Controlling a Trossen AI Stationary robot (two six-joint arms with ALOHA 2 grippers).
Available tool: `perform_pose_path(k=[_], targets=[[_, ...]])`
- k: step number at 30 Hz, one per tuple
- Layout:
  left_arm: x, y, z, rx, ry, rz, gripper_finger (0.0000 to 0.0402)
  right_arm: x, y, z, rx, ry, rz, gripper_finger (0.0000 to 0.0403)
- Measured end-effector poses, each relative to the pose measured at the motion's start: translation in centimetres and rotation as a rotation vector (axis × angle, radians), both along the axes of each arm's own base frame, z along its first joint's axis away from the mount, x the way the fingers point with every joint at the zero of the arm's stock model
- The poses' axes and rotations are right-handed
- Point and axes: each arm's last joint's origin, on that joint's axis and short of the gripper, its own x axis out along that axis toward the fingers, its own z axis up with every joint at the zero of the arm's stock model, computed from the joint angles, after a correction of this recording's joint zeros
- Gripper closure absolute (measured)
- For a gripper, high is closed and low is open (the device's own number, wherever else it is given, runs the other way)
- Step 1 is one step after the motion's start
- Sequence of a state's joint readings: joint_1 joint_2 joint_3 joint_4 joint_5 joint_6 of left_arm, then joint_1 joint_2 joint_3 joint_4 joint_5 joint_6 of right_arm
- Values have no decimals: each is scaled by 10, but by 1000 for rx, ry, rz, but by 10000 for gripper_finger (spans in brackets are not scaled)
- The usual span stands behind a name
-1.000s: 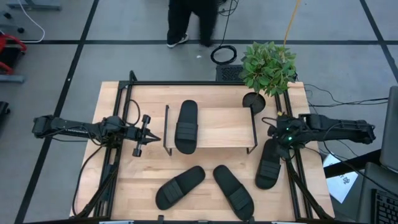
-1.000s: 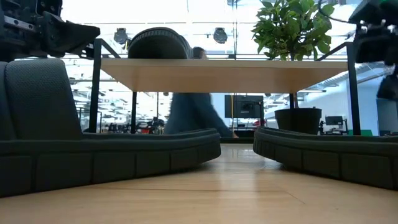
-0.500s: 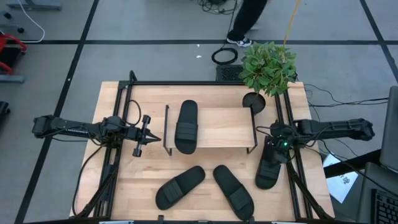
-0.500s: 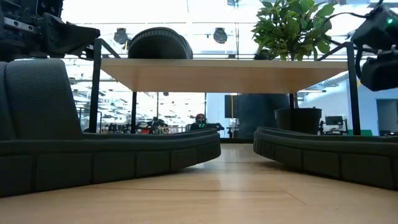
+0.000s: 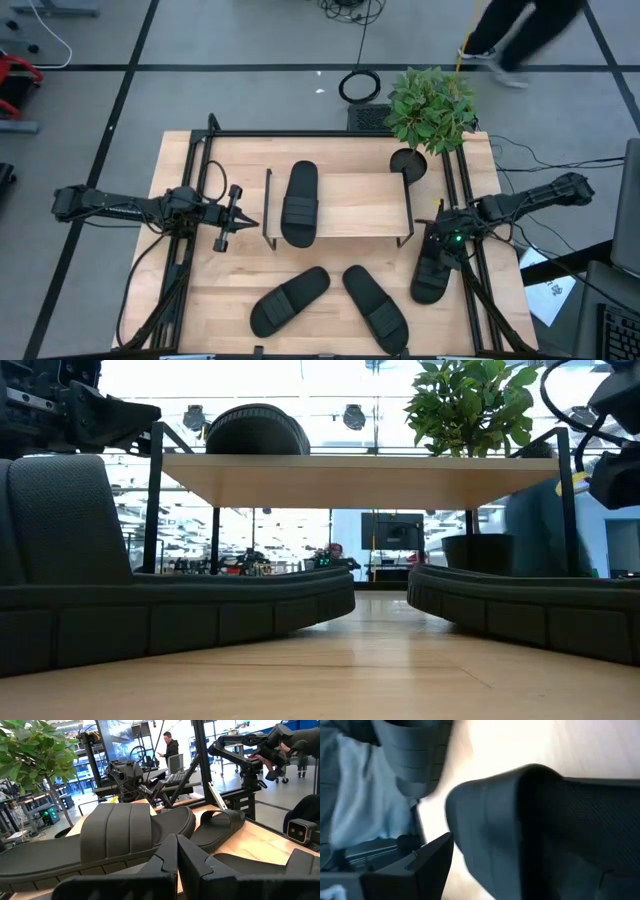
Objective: Pick and place slides into the shelf
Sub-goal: Put the black slipper on the shelf
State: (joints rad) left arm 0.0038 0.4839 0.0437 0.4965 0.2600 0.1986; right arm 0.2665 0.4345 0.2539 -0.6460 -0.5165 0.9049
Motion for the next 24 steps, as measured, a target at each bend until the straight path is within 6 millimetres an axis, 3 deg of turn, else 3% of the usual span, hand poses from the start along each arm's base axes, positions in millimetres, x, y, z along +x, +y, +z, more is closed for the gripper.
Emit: perform_pose_path(k=[6, 9, 13, 19, 24], targets=[[0, 0, 0, -1, 3, 0, 396, 2, 5, -3, -49, 26, 9, 121], [0, 0, 0, -2, 4, 0, 396, 4, 6, -4, -73, 15, 15, 141], [0, 0, 0, -2, 4, 0, 396, 5, 9, -4, -78, 12, 31, 213], [0, 0, -1, -5, 7, 0, 396, 7, 13, -2, -79, -53, 94, 381], [0, 0, -1, -12, 10, 0, 396, 8, 17, 1, -47, -83, 122, 396]])
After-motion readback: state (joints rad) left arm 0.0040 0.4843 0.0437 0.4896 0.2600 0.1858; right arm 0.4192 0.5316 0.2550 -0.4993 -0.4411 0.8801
